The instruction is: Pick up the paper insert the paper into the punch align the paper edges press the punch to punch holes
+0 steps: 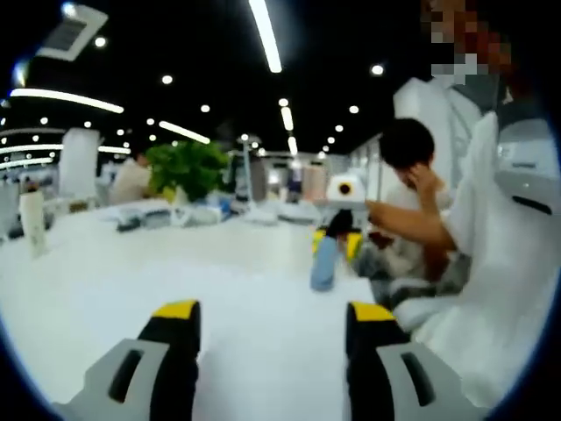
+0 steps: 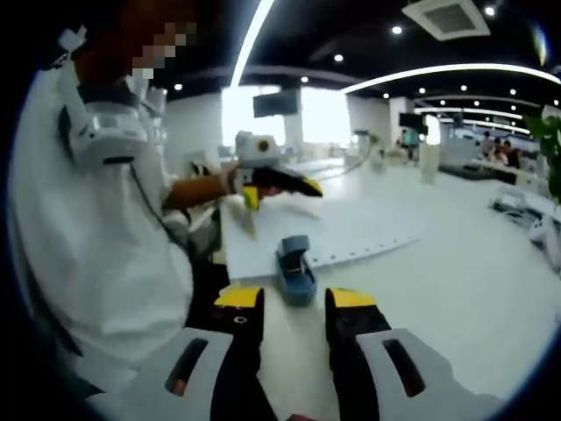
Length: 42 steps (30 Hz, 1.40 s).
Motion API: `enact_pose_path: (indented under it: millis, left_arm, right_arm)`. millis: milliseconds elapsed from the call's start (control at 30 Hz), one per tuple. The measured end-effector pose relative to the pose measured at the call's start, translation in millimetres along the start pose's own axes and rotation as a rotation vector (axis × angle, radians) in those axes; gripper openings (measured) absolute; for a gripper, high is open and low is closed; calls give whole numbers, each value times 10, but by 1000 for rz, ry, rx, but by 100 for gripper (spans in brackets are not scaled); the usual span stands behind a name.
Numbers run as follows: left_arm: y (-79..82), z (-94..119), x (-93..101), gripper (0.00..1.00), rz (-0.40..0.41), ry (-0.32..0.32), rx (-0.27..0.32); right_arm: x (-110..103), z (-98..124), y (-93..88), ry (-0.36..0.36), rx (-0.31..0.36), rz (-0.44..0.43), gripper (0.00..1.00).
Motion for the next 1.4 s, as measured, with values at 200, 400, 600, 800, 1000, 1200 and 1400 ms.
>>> enact_pose_path:
  millis: [200,400,600,800,1000,1200,1400]
  left_arm:
    - [253,-360,242,62,-72,-92,32]
    - [178,-707,397,62,-126,-156,-12]
    - [114,-1048,501,55,-145,-198,-21]
    - [-99,-1239,593,51,-163,-253,-57]
    - [-210,-1254,588,43,-114,-243,-31]
    - [-294,-1256,627,41,-153,-258,-38]
    - [-272,-1259,608,33,-125,-255,-21]
  right_arm:
    - [-49,121,239,-145,104,50,24]
    - [-32,156,327,-264,97,114,23]
    - [9,286,644,-405,270,61,6]
    - [57,403,872,-499,385,-16,5]
    - [84,357,882,-554,418,-21,5]
    - [101,319,975,-603,486,-46,5]
    - [112,216,929,-624,516,-127,5]
Point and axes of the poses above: the point that each gripper's makers call its tool centre point, and the gripper's own axes: z roughly backward along the fingers, x roughly to its right, y roughly out of its top, the point moved 2 cm from there along z, roughly backward along the fingers, and after that the axes turned 9 degrees about x, right-handed, at the moved point
